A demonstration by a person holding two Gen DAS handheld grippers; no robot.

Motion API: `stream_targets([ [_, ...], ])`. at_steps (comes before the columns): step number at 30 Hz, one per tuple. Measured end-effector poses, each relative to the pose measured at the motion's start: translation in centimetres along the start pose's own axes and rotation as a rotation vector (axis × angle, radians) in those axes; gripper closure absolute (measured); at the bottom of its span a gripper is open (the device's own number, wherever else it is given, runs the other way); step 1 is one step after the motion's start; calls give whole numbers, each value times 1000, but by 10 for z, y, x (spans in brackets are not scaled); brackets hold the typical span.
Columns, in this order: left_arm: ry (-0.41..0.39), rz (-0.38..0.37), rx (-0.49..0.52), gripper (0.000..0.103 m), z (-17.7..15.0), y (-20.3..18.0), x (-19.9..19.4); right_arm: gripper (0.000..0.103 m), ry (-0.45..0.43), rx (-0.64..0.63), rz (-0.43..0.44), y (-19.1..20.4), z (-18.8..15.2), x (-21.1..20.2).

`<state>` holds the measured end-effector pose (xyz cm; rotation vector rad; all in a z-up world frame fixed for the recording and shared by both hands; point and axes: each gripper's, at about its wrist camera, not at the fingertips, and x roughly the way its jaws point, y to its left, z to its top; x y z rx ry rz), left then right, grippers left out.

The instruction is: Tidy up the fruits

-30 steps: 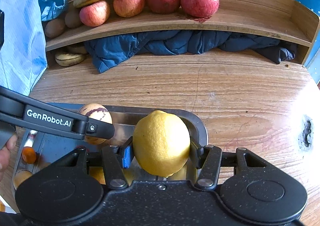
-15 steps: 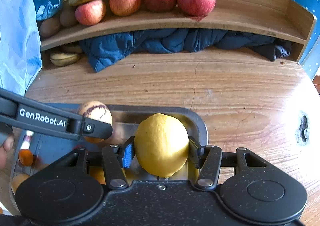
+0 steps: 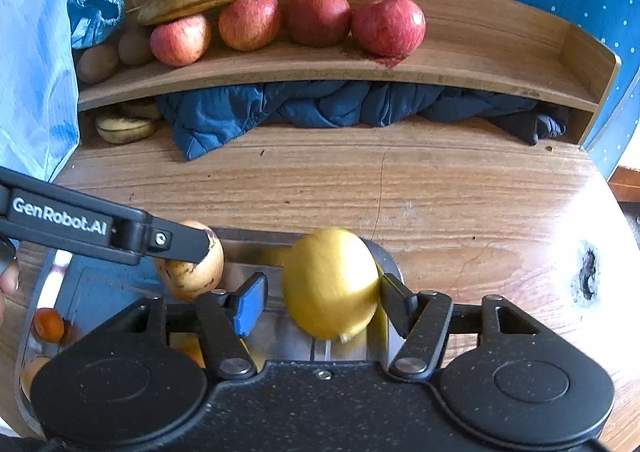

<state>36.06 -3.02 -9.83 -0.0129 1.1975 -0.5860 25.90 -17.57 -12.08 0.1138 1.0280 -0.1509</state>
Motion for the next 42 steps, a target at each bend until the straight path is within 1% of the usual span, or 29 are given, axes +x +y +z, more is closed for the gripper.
stream_targets([
  [2,-21,9,-5,21,1,0,-3,34,-8,3,-4,-1,-1,-1],
  [7,-66,42,-26,9,1,1,-9,19,-35,21,-9,-3,-4,-4],
  [8,-74,50,-31,8,1,1,-11,18,-41,24,-11,-4,-4,-5],
  [10,-88,65,-41,4,0,1,-14,11,-58,31,-15,-5,-4,-8],
  [12,-109,85,-50,3,-2,0,-18,8,-73,34,-19,-7,-4,-11],
  [14,-126,103,-62,2,-4,-1,-23,7,-85,34,-13,-10,-4,-15],
  [18,-156,110,-91,1,-10,-3,-35,3,-124,28,8,-13,-7,-26],
  [24,-213,149,-125,1,-24,-6,-52,1,-172,19,24,-17,-12,-45],
  [27,-240,162,-123,1,-33,-9,-60,1,-199,11,28,-18,-17,-57],
  [33,-323,234,-139,0,-57,-15,-79,1,-228,-2,38,-21,-33,-79],
  [35,-326,248,-155,0,-65,-16,-84,1,-233,-3,45,-22,-38,-86],
  [36,-289,244,-159,0,-68,-16,-87,1,-238,-3,50,-23,-40,-90],
  [38,-277,246,-176,0,-78,-17,-92,1,-250,-4,61,-22,-45,-98],
  [42,-279,269,-165,0,-97,-24,-105,1,-278,-23,78,-20,-56,-114],
])
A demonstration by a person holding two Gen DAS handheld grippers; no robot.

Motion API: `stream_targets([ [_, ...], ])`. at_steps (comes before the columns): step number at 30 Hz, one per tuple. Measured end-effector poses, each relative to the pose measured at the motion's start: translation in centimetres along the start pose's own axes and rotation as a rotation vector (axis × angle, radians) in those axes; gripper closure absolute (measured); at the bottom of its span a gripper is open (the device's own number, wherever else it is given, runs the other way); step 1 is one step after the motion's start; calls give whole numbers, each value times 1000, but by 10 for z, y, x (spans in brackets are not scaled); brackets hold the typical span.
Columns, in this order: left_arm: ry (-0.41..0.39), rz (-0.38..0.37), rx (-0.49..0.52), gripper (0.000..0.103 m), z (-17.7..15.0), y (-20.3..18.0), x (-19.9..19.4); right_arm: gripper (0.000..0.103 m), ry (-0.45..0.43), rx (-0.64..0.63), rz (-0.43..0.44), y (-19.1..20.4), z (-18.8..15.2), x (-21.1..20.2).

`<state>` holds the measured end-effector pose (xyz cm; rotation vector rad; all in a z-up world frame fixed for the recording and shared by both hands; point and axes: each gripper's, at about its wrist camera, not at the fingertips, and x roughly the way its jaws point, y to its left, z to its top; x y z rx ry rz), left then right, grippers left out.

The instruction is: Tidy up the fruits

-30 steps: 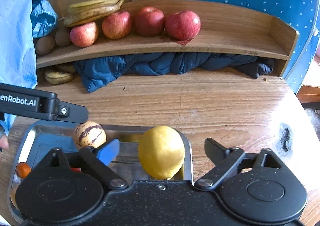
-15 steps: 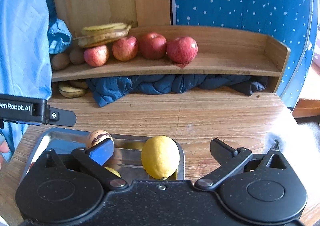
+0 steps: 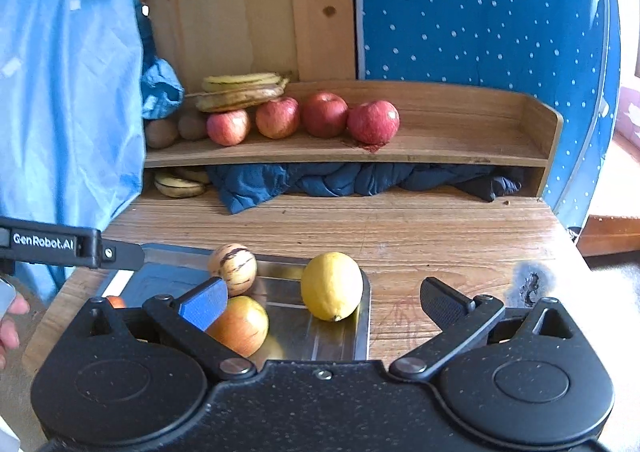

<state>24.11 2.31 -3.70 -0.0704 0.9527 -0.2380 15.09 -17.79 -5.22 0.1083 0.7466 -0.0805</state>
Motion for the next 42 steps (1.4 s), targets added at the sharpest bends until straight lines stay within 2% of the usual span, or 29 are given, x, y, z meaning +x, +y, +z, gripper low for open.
stream_targets([
  [4,-44,44,24,0,-12,-3,-20,1,-25,-14,19,3,-9,-19],
  [9,-85,61,-12,0,-28,-1,-44,1,-42,-27,34,8,-23,-42],
  [22,-103,109,-9,0,-71,10,-90,1,-55,-23,69,23,-54,-83],
  [30,-30,134,-53,0,-95,27,-100,1,-10,-16,95,39,-71,-90],
  [42,-57,83,39,0,-111,36,-107,1,37,9,28,53,-84,-93],
])
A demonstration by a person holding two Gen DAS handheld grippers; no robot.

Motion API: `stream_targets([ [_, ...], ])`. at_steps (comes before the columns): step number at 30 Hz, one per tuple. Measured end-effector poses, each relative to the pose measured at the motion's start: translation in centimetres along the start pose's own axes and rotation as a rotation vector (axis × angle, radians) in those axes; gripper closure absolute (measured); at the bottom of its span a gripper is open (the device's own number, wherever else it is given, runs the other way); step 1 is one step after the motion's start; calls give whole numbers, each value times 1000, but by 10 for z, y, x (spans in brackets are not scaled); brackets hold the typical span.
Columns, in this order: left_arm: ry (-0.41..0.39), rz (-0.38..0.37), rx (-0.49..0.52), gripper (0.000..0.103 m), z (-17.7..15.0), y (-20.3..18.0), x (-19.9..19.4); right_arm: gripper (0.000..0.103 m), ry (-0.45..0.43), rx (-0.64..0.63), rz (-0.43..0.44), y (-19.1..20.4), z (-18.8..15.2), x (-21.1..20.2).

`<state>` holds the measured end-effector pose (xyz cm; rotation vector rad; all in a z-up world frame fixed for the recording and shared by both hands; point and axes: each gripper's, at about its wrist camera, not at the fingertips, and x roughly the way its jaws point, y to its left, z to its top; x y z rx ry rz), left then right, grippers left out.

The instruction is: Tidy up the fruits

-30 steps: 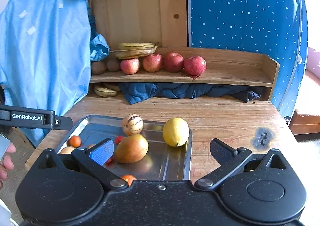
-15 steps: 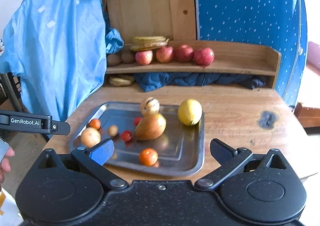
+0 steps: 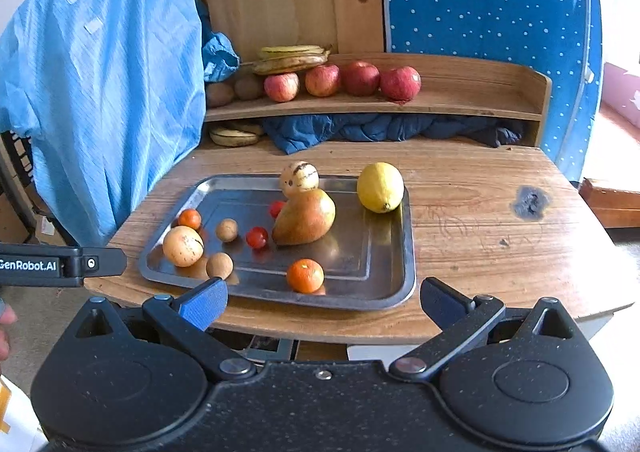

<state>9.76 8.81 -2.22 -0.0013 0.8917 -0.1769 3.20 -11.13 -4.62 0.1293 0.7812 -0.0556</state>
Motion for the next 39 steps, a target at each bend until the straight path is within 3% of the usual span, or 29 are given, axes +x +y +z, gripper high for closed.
stream_targets([
  [9,-17,-19,77,0,-8,3,-7,1,4,20,-46,13,-7,-10],
  [17,-16,-34,77,0,-9,7,-9,1,0,28,-56,15,-9,-14],
  [39,22,-18,86,1,-5,-4,0,1,15,25,-1,6,-5,-7],
])
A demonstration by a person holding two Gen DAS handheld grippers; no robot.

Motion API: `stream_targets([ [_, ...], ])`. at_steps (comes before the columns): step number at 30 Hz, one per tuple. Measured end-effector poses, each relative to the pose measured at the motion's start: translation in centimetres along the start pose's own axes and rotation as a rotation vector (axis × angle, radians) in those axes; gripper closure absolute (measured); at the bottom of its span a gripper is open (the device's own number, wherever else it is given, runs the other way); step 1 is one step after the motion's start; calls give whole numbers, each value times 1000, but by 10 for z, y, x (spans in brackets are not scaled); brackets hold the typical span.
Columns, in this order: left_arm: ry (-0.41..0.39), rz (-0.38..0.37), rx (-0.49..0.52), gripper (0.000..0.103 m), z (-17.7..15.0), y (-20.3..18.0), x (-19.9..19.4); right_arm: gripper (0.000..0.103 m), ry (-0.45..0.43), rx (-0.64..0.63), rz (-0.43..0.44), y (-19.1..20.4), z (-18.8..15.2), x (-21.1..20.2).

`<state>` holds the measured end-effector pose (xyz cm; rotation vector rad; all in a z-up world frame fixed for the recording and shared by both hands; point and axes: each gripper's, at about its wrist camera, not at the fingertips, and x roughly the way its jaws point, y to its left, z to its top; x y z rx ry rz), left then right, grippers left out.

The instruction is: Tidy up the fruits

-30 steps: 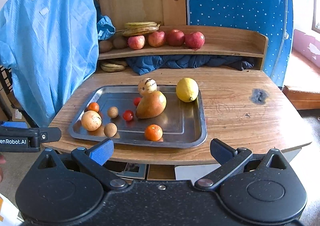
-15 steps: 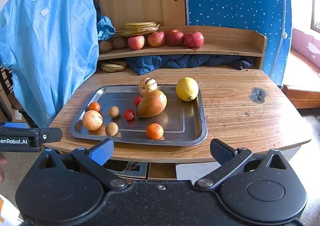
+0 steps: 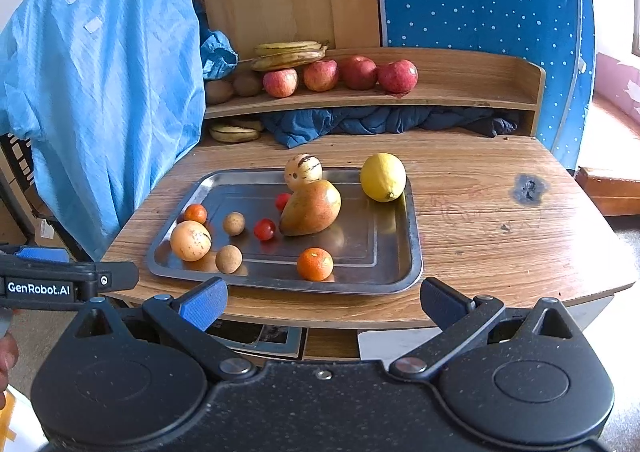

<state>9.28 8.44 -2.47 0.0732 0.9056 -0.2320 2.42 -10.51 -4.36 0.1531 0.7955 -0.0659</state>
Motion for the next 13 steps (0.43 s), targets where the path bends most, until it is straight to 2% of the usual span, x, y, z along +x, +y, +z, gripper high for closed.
stream_targets([
  [13,10,0,-23,1,2,-5,3,1,10,-2,6,-3,0,5],
])
